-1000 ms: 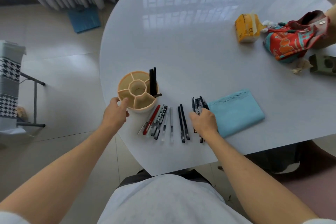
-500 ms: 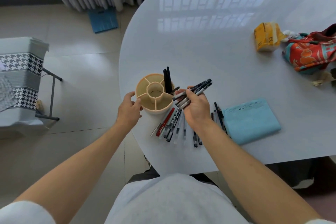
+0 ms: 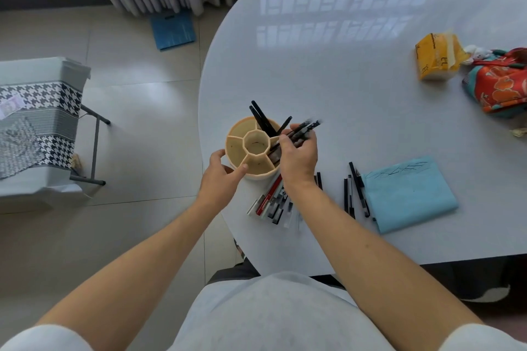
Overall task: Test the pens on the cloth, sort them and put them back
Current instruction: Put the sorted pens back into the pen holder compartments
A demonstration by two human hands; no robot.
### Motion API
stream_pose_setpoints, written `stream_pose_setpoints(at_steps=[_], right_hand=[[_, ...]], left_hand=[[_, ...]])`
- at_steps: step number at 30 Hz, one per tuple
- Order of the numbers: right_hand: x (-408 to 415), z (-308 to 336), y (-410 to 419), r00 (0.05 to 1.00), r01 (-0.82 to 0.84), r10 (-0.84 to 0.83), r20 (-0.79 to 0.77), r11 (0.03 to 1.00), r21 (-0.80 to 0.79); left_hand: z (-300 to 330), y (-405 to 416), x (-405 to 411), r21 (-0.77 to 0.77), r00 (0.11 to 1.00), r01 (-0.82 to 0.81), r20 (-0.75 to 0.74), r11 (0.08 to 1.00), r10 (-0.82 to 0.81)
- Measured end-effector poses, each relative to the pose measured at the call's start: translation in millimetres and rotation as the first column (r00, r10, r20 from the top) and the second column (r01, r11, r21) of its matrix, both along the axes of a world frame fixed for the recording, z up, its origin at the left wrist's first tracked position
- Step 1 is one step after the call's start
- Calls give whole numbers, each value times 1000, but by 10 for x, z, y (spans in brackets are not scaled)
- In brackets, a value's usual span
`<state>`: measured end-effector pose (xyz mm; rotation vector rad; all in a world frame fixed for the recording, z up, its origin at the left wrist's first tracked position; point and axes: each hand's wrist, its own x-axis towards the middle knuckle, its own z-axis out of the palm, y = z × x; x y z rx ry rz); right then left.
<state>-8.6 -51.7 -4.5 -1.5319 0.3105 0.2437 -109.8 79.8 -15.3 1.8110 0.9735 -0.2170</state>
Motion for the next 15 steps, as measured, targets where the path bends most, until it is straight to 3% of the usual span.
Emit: stream_pose_setpoints(at_steps=[7, 10, 12, 15], right_hand=[[124, -45, -521, 992, -124, 124, 2, 990, -68], [159, -151, -880, 982, -177, 157, -106, 959, -221], [98, -259, -1062, 946, -313, 246, -213, 864, -395], [-122, -420, -1133, 848, -530, 425, -318, 640, -556]], left_hand=[[-11, 164, 120, -40, 998, -53, 40, 998, 55], [-48, 210, 164, -15, 997, -53, 48, 999, 53], [-75, 214, 170, -8, 998, -45, 51, 999, 46], [-105, 201, 155, -19, 998, -45, 52, 999, 46]])
